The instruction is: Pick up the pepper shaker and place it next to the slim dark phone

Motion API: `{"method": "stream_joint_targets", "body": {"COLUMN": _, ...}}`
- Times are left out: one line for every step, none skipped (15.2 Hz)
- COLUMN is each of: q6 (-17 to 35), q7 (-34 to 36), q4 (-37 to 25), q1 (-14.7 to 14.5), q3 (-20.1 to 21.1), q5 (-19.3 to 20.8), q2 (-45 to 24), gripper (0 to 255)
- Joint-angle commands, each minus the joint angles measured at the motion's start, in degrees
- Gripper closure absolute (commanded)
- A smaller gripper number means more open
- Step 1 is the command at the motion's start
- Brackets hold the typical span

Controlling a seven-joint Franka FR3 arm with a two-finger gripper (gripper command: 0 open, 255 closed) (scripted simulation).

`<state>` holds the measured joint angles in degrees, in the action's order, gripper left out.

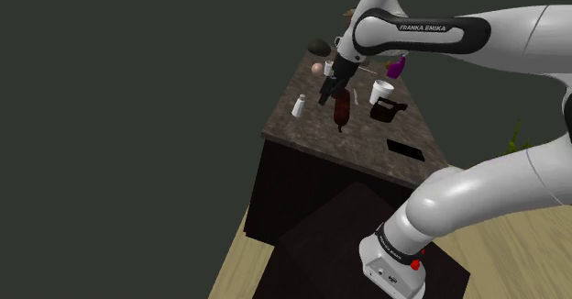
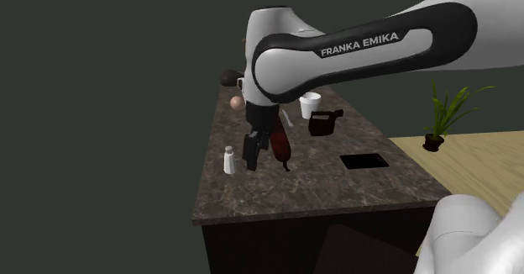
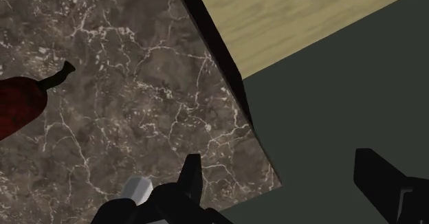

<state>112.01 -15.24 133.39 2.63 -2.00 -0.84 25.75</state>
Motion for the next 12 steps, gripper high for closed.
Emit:
{"method": "stream_joint_targets", "body": {"q6": 2.93, "q7": -1.08, "q4": -1.13, "q1": 0.36, "q3": -0.69, "q5": 0.45, "q2": -3.55, "gripper": 0}}
{"method": "stream_joint_targets", "body": {"q6": 4.20, "q7": -1.71, "q4": -1.95, "q1": 0.57, "q3": -1.12, "q5": 0.64, "q2": -5.42, "gripper": 0}}
{"method": "stream_joint_targets", "body": {"q6": 5.42, "q7": -2.34, "q4": -2.85, "q1": 0.77, "q3": -1.53, "q5": 0.79, "q2": -7.32, "gripper": 0}}
{"method": "stream_joint_targets", "body": {"q6": 6.59, "q7": -2.97, "q4": -3.83, "q1": 0.96, "q3": -1.94, "q5": 0.91, "q2": -9.23, "gripper": 0}}
{"method": "stream_joint_targets", "body": {"q6": 7.70, "q7": -3.61, "q4": -4.87, "q1": 1.15, "q3": -2.33, "q5": 0.99, "q2": -11.16, "gripper": 0}}
{"method": "stream_joint_targets", "body": {"q6": 8.76, "q7": -4.24, "q4": -5.99, "q1": 1.34, "q3": -2.72, "q5": 1.03, "q2": -13.11, "gripper": 0}}
{"method": "stream_joint_targets", "body": {"q6": 9.75, "q7": -4.89, "q4": -7.18, "q1": 1.54, "q3": -3.08, "q5": 1.03, "q2": -15.06, "gripper": 0}}
{"method": "stream_joint_targets", "body": {"q6": 10.69, "q7": -5.53, "q4": -8.45, "q1": 1.74, "q3": -3.42, "q5": 0.99, "q2": -17.03, "gripper": 0}}
{"method": "stream_joint_targets", "body": {"q6": 11.56, "q7": -6.17, "q4": -9.79, "q1": 1.93, "q3": -3.76, "q5": 0.91, "q2": -19.01, "gripper": 0}}
{"method": "stream_joint_targets", "body": {"q6": 12.37, "q7": -6.82, "q4": -11.20, "q1": 2.14, "q3": -4.07, "q5": 0.80, "q2": -21.01, "gripper": 0}}
{"method": "stream_joint_targets", "body": {"q6": 13.12, "q7": -7.47, "q4": -12.68, "q1": 2.35, "q3": -4.37, "q5": 0.65, "q2": -23.01, "gripper": 0}}
{"method": "stream_joint_targets", "body": {"q6": 13.80, "q7": -8.12, "q4": -14.24, "q1": 2.57, "q3": -4.64, "q5": 0.47, "q2": -25.02, "gripper": 0}}
